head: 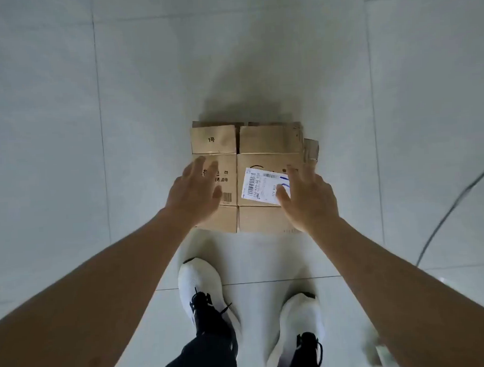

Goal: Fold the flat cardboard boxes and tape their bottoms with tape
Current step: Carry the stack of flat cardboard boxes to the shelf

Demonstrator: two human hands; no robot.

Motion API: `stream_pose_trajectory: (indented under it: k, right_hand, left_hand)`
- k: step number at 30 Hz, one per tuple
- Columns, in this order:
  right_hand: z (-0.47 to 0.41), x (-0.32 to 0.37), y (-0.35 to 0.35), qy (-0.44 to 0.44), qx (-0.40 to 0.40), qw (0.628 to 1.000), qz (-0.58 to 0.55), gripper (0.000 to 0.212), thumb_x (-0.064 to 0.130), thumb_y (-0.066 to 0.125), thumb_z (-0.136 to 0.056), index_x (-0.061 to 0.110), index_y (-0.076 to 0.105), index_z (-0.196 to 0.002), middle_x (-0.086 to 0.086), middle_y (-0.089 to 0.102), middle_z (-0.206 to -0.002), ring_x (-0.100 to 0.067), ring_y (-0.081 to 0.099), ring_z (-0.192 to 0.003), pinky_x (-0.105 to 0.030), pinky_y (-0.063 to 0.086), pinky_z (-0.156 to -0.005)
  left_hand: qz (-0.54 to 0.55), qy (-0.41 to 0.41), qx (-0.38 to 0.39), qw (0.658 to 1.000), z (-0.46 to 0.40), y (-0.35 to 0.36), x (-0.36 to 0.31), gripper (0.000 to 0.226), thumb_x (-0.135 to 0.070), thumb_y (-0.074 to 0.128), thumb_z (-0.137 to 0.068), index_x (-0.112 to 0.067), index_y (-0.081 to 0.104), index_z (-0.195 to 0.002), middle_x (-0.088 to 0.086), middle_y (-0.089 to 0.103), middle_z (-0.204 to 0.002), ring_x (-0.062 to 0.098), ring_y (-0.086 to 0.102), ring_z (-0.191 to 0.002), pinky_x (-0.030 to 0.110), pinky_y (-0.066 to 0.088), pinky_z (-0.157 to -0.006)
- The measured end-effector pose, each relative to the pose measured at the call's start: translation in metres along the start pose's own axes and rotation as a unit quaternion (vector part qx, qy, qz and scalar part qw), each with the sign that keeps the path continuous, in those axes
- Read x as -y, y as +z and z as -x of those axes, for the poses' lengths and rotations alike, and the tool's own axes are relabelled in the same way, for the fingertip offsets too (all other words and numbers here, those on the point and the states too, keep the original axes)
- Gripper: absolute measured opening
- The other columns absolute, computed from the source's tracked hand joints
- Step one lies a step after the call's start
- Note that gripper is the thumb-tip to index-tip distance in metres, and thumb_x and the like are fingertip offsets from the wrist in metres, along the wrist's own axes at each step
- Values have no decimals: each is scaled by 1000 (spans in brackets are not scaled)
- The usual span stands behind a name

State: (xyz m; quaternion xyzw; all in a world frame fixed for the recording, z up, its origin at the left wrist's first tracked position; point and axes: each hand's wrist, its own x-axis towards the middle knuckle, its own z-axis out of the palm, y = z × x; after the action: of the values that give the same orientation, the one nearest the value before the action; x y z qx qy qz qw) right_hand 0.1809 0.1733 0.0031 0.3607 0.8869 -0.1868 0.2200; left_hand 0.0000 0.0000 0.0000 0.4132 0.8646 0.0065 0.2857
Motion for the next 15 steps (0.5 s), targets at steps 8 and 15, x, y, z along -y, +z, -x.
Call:
stream_pose_trajectory:
  k: [8,15]
  right_hand:
    - [-17,-13,76,92,-1,988,-122,70,58,35,-105,55,-11,-157,-13,-3,-169,-42,40,-141,-57,45,-109]
    - [-28,-24,98,125,-20,946,-299,86,43,56,-104,65,-10,-153,-16,24,-155,-23,49,-111,-53,52,-103]
  left_hand:
    - [56,-59,49,996,-13,56,38,72,-35,56,-103,-38,15,-162,22,12,-161,46,46,-138,56,53,-102]
    - [233,-100,45,966,-18,75,42,78,-42,64,-100,-62,13,-155,18,40,-147,41,54,-128,54,48,-106]
